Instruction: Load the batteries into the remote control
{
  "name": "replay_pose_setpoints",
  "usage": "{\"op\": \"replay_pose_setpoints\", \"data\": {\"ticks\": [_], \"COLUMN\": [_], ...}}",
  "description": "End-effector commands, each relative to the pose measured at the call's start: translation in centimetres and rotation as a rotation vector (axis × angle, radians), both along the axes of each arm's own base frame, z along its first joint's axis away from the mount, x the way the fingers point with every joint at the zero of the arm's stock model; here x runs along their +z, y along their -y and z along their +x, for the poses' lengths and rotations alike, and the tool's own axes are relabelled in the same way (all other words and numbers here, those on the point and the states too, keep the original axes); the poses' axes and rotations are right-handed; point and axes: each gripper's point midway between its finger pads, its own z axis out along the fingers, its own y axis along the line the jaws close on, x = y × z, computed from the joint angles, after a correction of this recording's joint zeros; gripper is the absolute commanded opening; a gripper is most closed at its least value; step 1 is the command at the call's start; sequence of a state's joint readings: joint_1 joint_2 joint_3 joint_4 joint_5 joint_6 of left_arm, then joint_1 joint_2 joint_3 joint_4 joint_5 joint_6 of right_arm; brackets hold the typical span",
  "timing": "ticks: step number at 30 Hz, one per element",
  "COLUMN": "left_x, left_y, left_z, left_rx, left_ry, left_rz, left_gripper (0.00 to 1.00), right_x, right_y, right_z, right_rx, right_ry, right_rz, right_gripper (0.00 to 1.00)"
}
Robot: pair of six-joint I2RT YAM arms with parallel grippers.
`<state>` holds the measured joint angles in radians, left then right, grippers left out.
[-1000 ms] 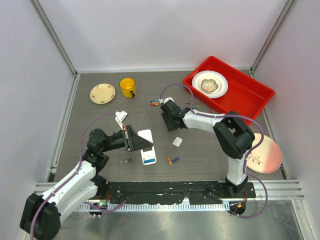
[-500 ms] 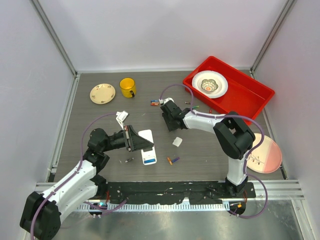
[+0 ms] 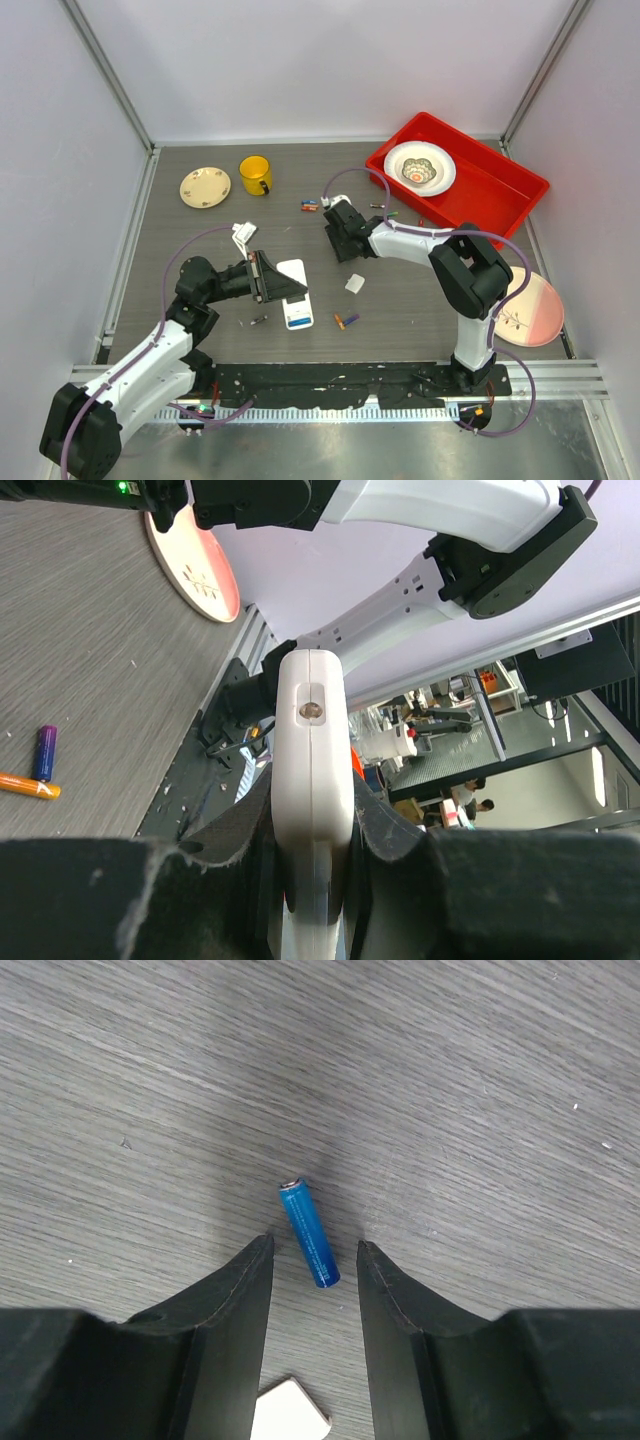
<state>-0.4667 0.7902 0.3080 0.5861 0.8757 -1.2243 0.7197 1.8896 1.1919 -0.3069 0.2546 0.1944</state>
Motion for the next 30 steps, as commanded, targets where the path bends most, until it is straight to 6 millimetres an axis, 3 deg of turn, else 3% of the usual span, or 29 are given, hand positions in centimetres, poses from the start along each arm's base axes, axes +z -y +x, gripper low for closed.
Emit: {"op": "replay_pose_setpoints", "data": {"ticks": [1, 19, 23, 26, 27, 30], "left_x": [1.0, 1.1, 1.2, 1.3, 1.2, 1.4], "left_y": [0.1, 0.2, 0.3, 0.6, 0.9, 1.2], "left_z": [-0.2, -0.1, -0.1, 0.3, 0.5, 1.6], "left_rx": [-0.005, -0.001, -0.001, 0.011, 0.011, 0.049], "left_ry": [0.040, 0.035, 0.034, 0.035, 0.031, 0.018], "left_rz": [-0.024, -0.025, -0.026, -0.031, -0.029, -0.030], "left_gripper": [0.00, 0.00, 0.00, 0.00, 0.00, 0.00], "right_x": [0.1, -1.8, -2.1, -0.4, 2.3, 7.2], "right_y": [1.1, 1.7, 1.9, 1.4, 1.0, 0.9], "right_z": [-0.7, -1.7, -2.2, -2.1, -1.4, -1.0], "right_rx": [-0.014, -0.046, -0.090, -0.158, -0.177, -0.258], "right_ry": [-0.016, -0.096, -0.125, -0.108, -0.049, 0.026], "right_rz": [-0.021, -0.001, 0.035, 0.133, 0.193, 0.303], "right_gripper": [0.44, 0.23, 0.01, 0.01, 0.01, 0.01]}}
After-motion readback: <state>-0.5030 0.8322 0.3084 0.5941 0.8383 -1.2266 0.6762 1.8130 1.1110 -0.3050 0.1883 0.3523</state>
